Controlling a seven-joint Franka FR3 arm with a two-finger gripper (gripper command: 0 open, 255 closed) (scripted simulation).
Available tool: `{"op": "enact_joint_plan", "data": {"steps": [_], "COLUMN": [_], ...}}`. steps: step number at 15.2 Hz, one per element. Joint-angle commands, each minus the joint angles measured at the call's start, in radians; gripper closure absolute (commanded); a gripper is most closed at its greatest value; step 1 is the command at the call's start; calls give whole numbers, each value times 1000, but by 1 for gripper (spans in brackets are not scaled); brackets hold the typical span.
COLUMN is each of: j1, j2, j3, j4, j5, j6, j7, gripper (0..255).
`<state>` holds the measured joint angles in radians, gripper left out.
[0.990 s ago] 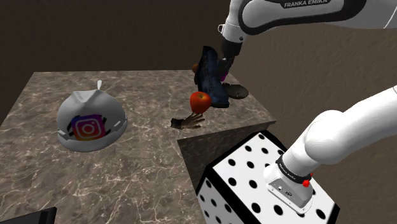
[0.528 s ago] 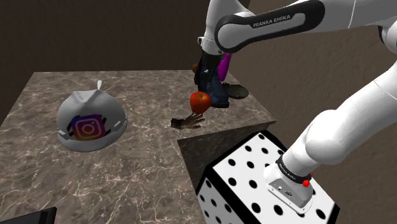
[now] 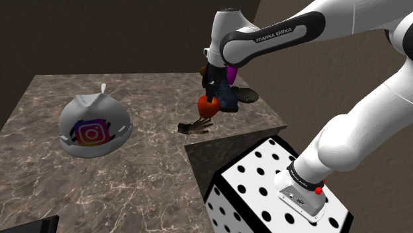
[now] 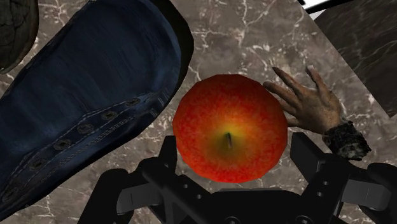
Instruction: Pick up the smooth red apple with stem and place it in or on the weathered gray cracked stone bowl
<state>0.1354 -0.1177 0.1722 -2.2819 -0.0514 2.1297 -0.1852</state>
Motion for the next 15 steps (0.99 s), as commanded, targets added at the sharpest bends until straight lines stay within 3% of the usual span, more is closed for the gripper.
{"op": "enact_joint_plan", "data": {"steps": [1, 6, 7, 15], "j1": [0, 0, 0, 0], "j2": [3, 3, 3, 3], "j3": [0, 0, 0, 0], "j4": [-1, -1, -1, -1], "j5": [-1, -1, -1, -1], "j6": [5, 5, 5, 5], "j7": [0, 0, 0, 0], "gripper": [0, 0, 255, 255]}}
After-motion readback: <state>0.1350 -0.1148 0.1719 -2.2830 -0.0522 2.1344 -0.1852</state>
